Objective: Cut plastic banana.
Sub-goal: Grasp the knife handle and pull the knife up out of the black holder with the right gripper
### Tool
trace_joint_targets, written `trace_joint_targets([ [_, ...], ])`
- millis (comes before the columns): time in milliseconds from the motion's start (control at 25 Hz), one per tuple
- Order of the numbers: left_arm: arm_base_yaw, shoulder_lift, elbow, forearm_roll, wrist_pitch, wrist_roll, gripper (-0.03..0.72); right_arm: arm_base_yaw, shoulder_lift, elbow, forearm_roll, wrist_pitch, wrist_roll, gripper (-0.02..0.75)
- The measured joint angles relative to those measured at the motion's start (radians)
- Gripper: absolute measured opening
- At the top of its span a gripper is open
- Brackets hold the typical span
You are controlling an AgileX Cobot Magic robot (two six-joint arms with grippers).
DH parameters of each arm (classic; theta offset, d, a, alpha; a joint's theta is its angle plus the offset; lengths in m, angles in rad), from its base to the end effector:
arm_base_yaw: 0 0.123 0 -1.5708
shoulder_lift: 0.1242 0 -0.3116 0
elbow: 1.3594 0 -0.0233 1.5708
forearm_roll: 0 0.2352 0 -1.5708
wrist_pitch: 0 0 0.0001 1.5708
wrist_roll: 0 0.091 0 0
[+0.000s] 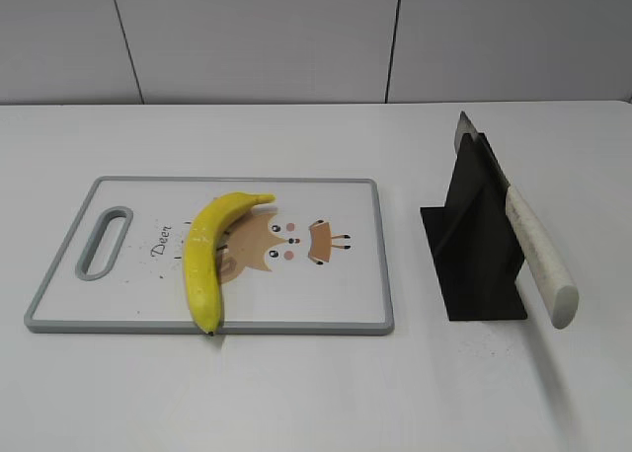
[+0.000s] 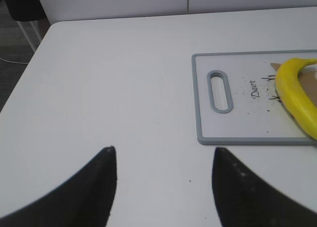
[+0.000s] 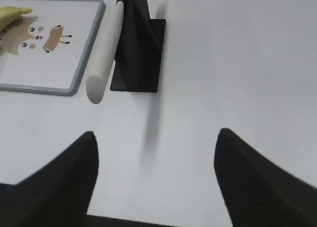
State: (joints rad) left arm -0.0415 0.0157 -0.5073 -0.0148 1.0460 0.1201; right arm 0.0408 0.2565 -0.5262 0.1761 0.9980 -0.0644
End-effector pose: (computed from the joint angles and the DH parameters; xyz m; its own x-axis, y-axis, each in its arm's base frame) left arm -0.0432 0.0006 0.2735 -0.4412 0.1308 -0.8878 0.1032 0.9901 0.0947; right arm -0.0051 0.0132 0.2894 -0.5966 0.0071 -0.8025 -0.1400 0.9837 0.1127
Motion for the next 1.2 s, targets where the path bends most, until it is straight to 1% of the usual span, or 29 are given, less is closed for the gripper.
trace_joint_targets([
  [120,0.0,0.0,0.0,0.0,0.0,0.0,0.579,0.058,0.034,-0.022,-0.036,0.005,-0.002,0.572],
  [280,0.0,0.0,0.0,0.0,0.0,0.0,0.579,0.088,0.107,-0.06,-0.044,0.018,0.003,0.572],
  [400,0.0,0.0,0.0,0.0,0.0,0.0,0.579,0.096,0.175,-0.102,-0.004,0.023,0.012,0.572],
  [520,0.0,0.0,0.0,0.0,0.0,0.0,0.579,0.127,0.241,-0.158,0.021,0.028,0.014,0.572],
  [760,0.0,0.0,0.0,0.0,0.0,0.0,0.579,0.205,0.378,-0.234,0.023,0.036,0.015,0.572],
  [1000,0.0,0.0,0.0,0.0,0.0,0.0,0.579,0.231,0.509,-0.296,0.024,0.055,0.022,0.572],
  [1080,0.0,0.0,0.0,0.0,0.0,0.0,0.579,0.272,0.546,-0.32,0.009,0.059,0.024,0.572],
  [1200,0.0,0.0,0.0,0.0,0.0,0.0,0.579,0.337,0.614,-0.35,-0.045,0.065,0.049,0.572],
])
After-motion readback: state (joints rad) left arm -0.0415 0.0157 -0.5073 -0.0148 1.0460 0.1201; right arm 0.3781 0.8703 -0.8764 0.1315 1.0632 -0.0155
